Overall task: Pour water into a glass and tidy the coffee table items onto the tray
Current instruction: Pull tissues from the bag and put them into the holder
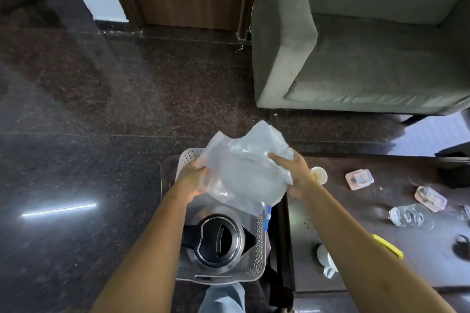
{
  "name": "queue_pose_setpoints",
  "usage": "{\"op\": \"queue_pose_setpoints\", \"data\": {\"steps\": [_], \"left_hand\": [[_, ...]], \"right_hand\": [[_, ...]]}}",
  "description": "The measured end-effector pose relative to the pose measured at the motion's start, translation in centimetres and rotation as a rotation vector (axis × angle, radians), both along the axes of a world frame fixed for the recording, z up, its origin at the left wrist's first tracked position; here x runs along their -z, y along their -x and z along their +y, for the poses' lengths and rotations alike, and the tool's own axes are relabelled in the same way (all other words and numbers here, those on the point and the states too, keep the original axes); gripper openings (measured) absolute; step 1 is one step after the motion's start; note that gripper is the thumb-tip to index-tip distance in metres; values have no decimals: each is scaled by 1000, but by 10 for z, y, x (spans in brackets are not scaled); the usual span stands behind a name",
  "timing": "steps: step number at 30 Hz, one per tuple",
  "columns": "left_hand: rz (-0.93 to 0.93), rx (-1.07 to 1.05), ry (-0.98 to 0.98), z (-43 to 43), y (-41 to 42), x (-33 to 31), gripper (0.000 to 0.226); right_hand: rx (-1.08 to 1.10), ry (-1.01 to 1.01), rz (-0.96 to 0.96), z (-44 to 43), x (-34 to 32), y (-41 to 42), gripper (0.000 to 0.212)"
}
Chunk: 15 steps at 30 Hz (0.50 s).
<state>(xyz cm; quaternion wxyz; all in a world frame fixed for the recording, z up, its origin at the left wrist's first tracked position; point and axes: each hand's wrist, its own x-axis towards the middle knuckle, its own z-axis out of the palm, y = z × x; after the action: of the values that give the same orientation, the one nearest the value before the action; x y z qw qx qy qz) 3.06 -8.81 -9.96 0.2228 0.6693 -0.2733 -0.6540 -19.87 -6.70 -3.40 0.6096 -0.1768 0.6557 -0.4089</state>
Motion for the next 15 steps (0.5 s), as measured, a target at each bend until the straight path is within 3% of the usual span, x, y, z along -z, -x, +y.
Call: {"op": "queue_pose_setpoints", "data": {"steps": [2, 3, 6, 10, 12, 15], "left_hand": [[-311, 140, 37, 2, -9, 19, 27], [-462, 217, 17, 5, -14, 27, 40], [-703, 336, 38, 11, -22, 37, 67], [-1090, 561, 413, 1, -10, 39, 69], [-1116, 738, 558, -10, -5, 44, 64], [-902, 1037, 440, -18, -9, 65, 71]], "right_hand": [[-46, -48, 42, 0, 22, -15, 29], [-70, -73, 64, 0, 34, -23, 27], [-157, -154, 68, 0, 72, -47, 30], [-224, -231, 112, -3, 118, -67, 28], [-221, -252, 157, -9, 136, -71, 28], [-260, -260, 242, -14, 157, -69, 39]]}}
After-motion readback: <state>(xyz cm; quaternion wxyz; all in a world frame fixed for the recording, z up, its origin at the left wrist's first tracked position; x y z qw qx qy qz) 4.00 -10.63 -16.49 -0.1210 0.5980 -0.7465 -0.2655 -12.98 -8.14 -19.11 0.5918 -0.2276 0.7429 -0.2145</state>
